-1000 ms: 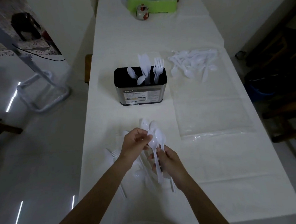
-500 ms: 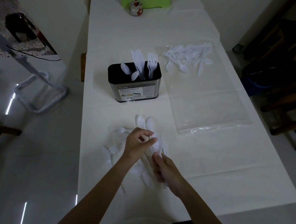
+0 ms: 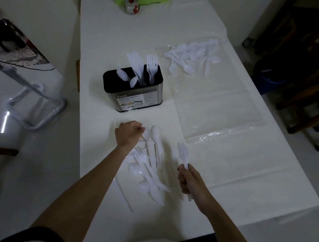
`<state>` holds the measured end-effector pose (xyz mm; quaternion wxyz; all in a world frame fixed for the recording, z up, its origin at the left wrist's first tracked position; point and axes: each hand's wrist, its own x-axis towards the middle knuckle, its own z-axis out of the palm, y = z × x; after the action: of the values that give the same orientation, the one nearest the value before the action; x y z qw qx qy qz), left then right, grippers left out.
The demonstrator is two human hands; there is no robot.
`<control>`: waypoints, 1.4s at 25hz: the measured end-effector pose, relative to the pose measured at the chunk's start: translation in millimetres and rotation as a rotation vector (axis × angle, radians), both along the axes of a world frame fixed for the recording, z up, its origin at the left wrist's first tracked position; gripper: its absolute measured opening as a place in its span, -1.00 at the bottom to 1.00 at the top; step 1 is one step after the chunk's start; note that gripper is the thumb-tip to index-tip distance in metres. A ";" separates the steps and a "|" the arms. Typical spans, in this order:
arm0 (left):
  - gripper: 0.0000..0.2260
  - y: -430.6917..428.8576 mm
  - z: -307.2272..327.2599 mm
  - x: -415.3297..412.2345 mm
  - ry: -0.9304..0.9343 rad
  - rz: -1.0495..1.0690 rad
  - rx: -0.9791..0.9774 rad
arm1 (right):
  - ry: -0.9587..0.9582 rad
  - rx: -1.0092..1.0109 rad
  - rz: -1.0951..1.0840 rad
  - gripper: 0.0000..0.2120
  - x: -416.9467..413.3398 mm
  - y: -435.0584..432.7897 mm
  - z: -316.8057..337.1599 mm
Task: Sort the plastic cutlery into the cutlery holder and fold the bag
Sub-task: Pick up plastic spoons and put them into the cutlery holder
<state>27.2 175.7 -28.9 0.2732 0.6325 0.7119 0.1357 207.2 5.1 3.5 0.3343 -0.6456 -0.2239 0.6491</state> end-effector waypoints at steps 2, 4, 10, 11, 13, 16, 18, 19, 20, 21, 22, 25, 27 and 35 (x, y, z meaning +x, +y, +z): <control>-0.85 -4.1 4.6 -0.6 -0.181 0.099 0.033 | -0.010 -0.004 0.004 -0.80 1.4 6.3 -0.5; -0.88 -11.7 16.0 -1.4 -0.344 0.167 0.081 | -0.066 0.014 0.040 -0.77 -0.7 15.1 0.7; -0.97 -47.9 42.0 19.7 -0.610 0.129 -0.064 | 0.072 0.080 0.152 -0.68 -20.5 45.4 16.1; -0.98 -51.8 41.4 23.3 -0.619 0.129 -0.081 | 0.144 0.065 0.133 -0.68 -23.6 47.0 19.1; -0.98 -56.9 39.9 28.1 -0.616 0.126 -0.100 | 0.186 0.049 0.122 -0.65 -25.0 44.6 20.7; -0.97 -57.4 38.2 31.8 -0.576 0.044 -0.097 | 0.191 0.066 0.128 -0.67 -20.1 34.8 13.1; -0.92 -50.4 32.9 33.1 -0.531 0.050 -0.084 | 0.163 0.041 0.080 -0.72 -13.6 28.1 7.6; -0.88 -43.7 28.4 33.8 -0.465 0.054 -0.065 | 0.135 0.024 0.046 -0.72 -9.3 23.7 4.1; -0.82 -36.4 23.5 34.8 -0.359 0.021 -0.046 | 0.112 0.010 0.012 -0.72 -4.5 18.9 1.5; -0.75 -29.7 19.0 36.1 -0.218 -0.048 -0.041 | 0.096 -0.001 -0.017 -0.72 0.3 13.4 -0.9; -0.67 -23.8 16.5 37.6 -0.069 -0.126 -0.053 | 0.087 -0.011 -0.036 -0.72 4.1 8.7 -1.7; -0.56 -11.3 12.8 45.6 0.172 -0.242 -0.085 | 0.050 -0.019 -0.050 -0.74 12.1 -4.5 -1.1; -0.59 -8.4 12.9 50.8 0.159 -0.237 -0.086 | 0.027 -0.004 -0.054 -0.77 15.8 -9.1 -0.8; -0.89 -27.0 36.8 30.9 -0.575 0.260 -0.165 | 0.030 0.037 -0.057 -0.80 9.0 4.0 -1.1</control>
<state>58.1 148.7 7.9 0.4937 0.4479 0.6891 0.2842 216.2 9.1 2.4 0.3677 -0.6355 -0.2123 0.6448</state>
